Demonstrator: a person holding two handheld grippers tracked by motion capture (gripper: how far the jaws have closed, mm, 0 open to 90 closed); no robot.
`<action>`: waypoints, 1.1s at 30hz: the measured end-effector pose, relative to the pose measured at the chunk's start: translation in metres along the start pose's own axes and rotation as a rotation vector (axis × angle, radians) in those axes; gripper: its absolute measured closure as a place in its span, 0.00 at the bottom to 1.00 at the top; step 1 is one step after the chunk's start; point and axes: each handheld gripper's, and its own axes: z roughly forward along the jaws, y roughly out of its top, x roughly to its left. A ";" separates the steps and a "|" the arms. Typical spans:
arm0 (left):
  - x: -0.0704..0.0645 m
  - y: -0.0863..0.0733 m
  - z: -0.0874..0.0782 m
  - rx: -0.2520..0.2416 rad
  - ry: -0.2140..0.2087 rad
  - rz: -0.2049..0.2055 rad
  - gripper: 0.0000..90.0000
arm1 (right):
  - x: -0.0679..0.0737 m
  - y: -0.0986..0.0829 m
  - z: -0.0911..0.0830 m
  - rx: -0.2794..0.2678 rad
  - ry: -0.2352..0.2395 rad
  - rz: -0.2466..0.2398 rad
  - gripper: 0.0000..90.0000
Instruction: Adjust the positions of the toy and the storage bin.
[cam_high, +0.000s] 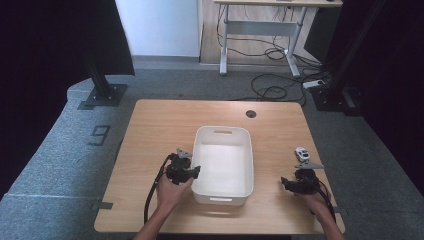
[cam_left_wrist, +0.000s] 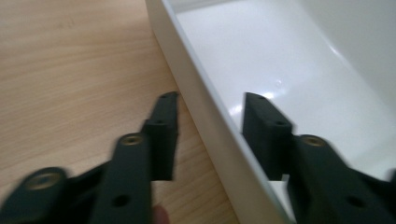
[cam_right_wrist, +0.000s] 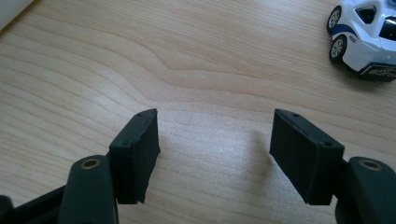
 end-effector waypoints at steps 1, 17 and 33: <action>-0.001 -0.001 -0.001 -0.007 0.031 0.011 0.46 | 0.000 0.000 0.000 0.002 -0.001 -0.001 0.36; -0.003 -0.004 -0.024 -0.097 0.041 0.046 0.21 | 0.000 0.000 0.000 0.003 -0.001 -0.002 0.36; 0.023 -0.022 -0.056 -0.150 -0.002 0.013 0.20 | 0.001 0.000 0.002 0.009 -0.003 -0.004 0.36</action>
